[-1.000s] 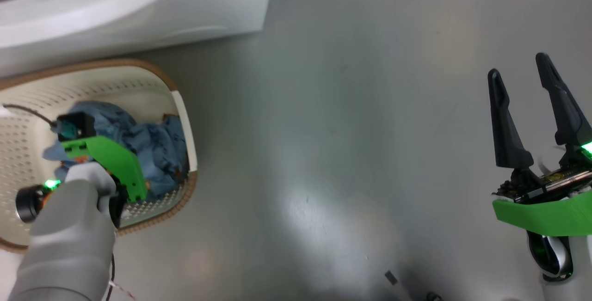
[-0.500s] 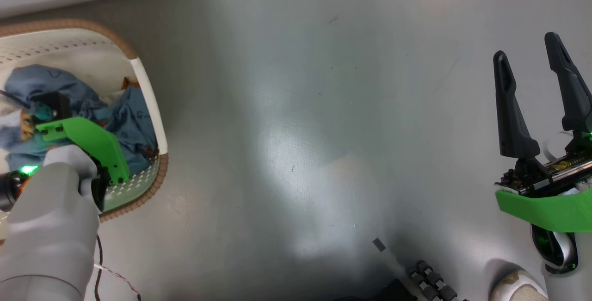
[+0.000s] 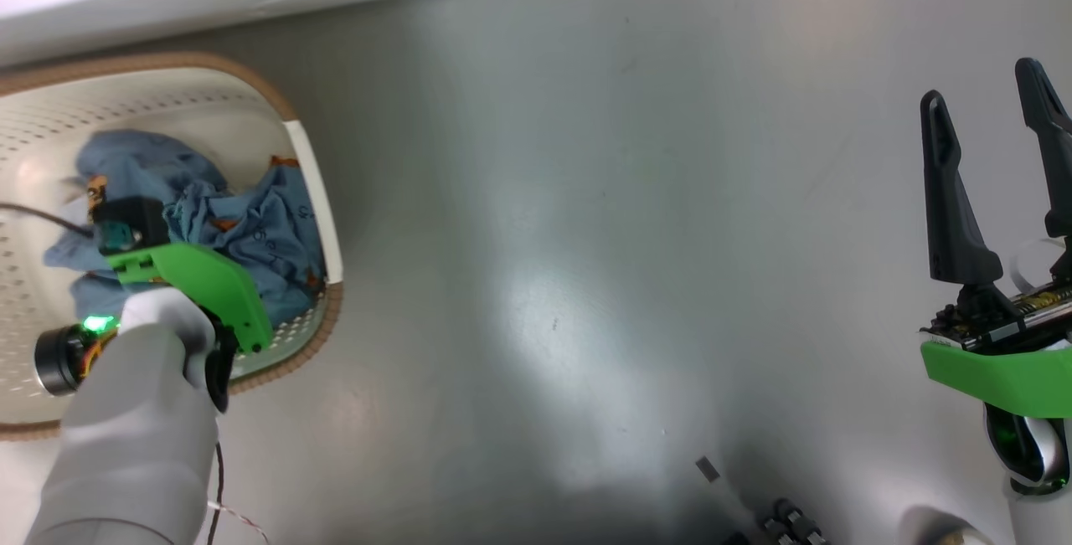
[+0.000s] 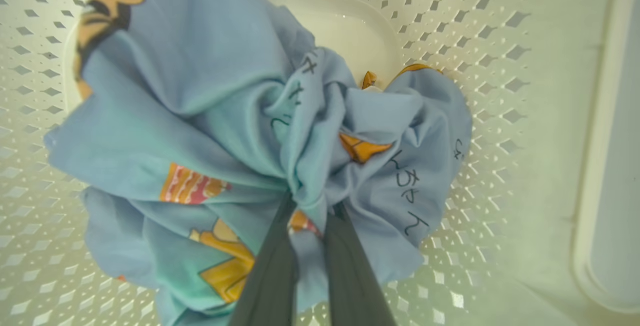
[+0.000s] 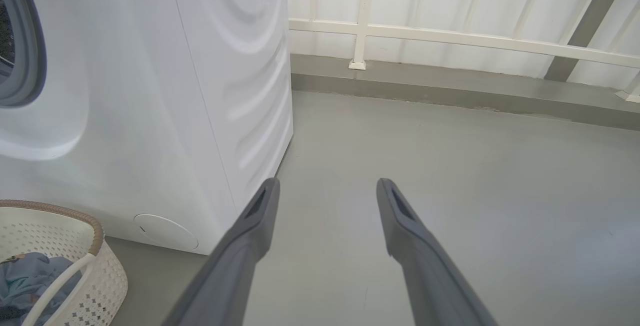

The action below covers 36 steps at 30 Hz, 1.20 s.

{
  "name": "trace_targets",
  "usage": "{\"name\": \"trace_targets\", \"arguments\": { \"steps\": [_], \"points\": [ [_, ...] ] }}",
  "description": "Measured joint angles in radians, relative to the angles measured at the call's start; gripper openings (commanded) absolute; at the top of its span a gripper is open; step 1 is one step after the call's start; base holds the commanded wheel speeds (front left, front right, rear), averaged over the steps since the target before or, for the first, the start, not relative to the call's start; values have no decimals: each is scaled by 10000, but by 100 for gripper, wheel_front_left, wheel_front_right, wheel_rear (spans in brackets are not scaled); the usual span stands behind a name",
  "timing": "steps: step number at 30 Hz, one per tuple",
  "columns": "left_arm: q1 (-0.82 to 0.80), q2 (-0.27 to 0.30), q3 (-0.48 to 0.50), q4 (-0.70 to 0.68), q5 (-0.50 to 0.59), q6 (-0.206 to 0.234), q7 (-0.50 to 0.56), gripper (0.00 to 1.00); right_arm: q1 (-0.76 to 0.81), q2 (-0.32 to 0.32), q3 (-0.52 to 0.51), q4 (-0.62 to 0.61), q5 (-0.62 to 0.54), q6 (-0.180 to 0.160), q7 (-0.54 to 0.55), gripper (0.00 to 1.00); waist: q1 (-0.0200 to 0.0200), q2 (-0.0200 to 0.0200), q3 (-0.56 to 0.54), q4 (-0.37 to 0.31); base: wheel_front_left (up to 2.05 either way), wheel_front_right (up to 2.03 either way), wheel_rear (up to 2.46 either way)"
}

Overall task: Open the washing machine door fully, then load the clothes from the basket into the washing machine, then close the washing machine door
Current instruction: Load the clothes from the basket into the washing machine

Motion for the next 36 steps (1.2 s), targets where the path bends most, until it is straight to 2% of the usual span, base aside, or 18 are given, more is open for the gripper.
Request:
{"name": "trace_targets", "arguments": {
  "steps": [9,15,26,28,29,36],
  "points": [
    [815,-219,67,-67,-194,2,-2086,0,207,-188,-36,259,-31,0,0,100,1,0,-818,414,0,0,0],
    [1519,-295,109,-802,-221,58,-2623,0,599,-334,-73,502,-38,0,0,100,0,0,-1507,706,0,0,0],
    [4011,-403,713,-5133,291,709,-2635,0,1142,-357,25,947,-42,0,0,100,0,0,-2802,1178,0,0,0],
    [4860,-426,982,-6330,591,771,-2635,0,1377,-357,71,1118,-75,0,0,100,0,0,-3247,1279,0,0,0],
    [4860,-426,982,-6330,591,771,-2635,0,1377,-357,71,1118,-75,0,0,100,0,0,-3247,1279,0,0,0],
    [6745,-435,1415,-8646,1264,826,-2635,0,1980,-324,153,1532,-113,0,2,100,0,0,-4414,1424,0,0,0]
  ]
}}
